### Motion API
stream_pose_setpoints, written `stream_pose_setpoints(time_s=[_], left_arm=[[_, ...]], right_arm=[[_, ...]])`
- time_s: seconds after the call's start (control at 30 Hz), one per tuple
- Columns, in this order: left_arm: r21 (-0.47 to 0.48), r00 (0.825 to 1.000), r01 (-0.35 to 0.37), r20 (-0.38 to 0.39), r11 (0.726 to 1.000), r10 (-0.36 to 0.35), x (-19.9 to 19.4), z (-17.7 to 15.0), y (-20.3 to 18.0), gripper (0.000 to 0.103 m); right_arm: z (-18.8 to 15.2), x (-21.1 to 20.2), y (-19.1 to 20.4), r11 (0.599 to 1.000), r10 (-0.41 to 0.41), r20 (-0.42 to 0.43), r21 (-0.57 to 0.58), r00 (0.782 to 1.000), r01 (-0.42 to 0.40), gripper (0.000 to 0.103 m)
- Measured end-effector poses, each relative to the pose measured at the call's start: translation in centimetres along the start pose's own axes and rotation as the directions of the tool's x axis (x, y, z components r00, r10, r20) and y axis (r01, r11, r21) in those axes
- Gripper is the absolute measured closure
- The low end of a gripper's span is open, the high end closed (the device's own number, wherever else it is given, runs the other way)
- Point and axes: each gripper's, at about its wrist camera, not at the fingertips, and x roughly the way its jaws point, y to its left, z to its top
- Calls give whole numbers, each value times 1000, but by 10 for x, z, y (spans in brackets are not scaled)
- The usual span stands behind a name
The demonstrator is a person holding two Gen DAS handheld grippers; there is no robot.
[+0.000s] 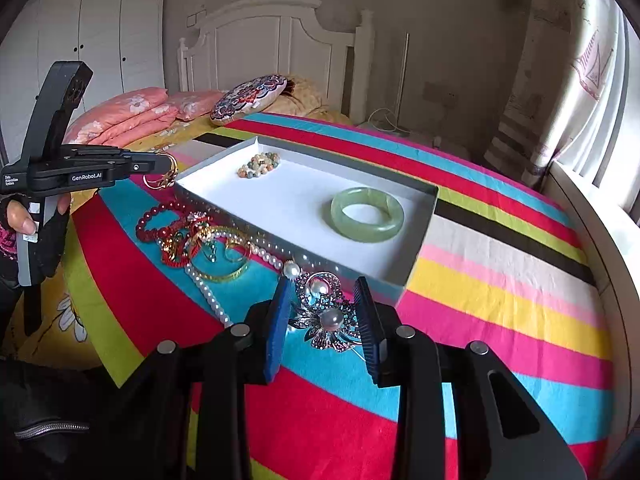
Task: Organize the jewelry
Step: 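Carry both pieces into the grey box and open both grippers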
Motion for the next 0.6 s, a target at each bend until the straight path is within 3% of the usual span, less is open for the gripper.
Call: stream_pose_setpoints(time_s=[0.37,0.6], left_arm=[[-16,998,15,-66,1000,-16,56,34,1,92],[-47,994,4,-105,999,-9,78,35,12,92]], right_arm=[[80,85,33,992,38,-57,-115,998,-44,71],[100,131,40,994,23,-121,-102,992,-35,71]])
